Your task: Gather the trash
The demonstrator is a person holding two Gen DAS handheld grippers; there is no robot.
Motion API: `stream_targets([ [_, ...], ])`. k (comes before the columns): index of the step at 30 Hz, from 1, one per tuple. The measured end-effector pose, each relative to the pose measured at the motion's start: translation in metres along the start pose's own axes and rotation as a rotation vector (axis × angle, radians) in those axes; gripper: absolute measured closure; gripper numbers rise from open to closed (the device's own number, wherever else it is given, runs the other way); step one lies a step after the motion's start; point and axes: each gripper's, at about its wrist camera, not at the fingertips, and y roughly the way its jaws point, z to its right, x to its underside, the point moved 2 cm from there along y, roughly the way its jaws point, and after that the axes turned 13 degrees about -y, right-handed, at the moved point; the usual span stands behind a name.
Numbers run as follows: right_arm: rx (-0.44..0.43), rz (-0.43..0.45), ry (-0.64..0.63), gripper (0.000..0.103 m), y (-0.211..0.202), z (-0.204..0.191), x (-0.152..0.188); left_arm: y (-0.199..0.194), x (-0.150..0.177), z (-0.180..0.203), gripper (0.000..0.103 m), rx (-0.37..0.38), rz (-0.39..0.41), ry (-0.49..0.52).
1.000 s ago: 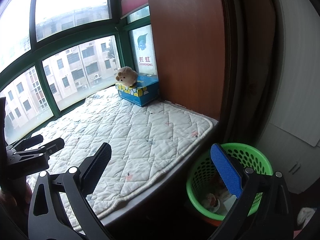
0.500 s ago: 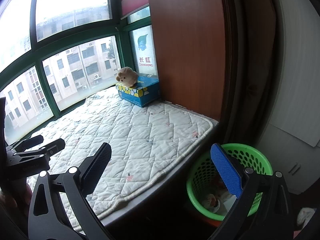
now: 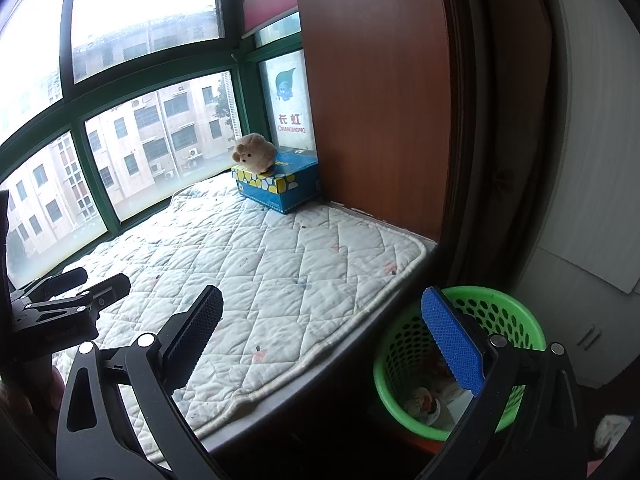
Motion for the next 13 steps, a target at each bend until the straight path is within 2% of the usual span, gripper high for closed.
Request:
stream_targets([
  [13,-0.001,-0.006,0.006,0.004,0.0012,-0.0011,0.0015,0.0041,0.0014,0.001,0.008,-0.005,-0.014,-0.002],
])
